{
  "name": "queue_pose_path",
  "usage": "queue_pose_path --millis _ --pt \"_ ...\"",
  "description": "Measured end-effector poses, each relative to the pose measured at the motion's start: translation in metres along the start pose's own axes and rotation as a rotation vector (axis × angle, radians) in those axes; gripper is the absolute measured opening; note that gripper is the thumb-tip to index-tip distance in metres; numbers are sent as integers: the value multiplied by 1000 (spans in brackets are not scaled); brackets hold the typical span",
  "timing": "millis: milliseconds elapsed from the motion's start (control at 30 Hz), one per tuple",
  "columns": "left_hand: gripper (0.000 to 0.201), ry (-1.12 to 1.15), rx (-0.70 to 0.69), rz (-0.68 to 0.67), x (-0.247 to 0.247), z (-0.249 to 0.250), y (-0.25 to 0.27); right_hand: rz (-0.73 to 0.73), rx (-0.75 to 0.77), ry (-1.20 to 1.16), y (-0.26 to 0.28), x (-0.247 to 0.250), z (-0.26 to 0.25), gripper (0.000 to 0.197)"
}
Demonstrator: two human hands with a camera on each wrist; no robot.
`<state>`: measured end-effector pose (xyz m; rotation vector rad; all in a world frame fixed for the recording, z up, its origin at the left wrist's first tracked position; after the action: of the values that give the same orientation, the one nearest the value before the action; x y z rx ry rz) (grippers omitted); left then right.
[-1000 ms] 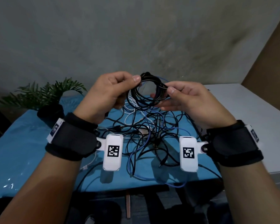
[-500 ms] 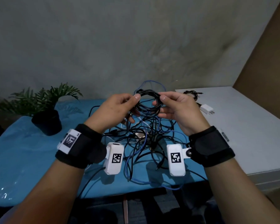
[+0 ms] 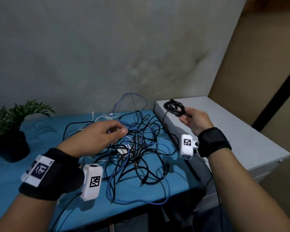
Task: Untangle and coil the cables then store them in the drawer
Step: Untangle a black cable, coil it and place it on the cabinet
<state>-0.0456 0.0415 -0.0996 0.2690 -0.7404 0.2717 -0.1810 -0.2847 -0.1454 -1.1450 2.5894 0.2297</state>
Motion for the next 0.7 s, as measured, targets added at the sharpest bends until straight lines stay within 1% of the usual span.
queue_pose_path --millis 67,133,167,233,300,367,400,467,533,633,700 --pt "47 -1 5 -43 0 1 0 124 -48 -71 -11 33 3 19" --pt "47 31 3 -60 1 3 -1 217 -99 -73 -17 61 8 26" --pt "47 44 0 -57 2 4 -1 243 -124 -47 -18 71 10 25" --pt "46 54 -8 -45 3 5 -2 283 -180 -17 -17 86 15 17" --pt "45 47 -7 -43 4 5 -4 315 -260 6 -15 96 23 17" --pt "43 25 1 -50 2 5 -5 353 -307 36 -16 103 27 18" --pt "42 18 5 -54 2 5 -5 359 -324 73 -17 106 28 18" --pt "39 15 8 -63 1 2 -6 345 -345 219 -21 107 29 13" --pt "38 19 8 -70 1 0 -6 321 -331 303 -27 107 32 11" --pt "51 26 14 -84 2 -3 -7 320 -331 345 -36 108 36 9" --pt "55 17 15 -87 2 -4 -8 335 -337 353 -40 107 35 9"
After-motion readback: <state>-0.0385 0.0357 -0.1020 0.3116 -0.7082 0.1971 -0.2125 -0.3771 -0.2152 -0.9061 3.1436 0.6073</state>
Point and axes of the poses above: each hand's wrist, its own y-axis away from the middle knuckle, its own x-axis out of the back of the hand, z = x × y, the point moved 1 cm from there along -y, towards the middle knuckle, and after that the axes turned 12 degrees about -z, right-handed, at the moved point
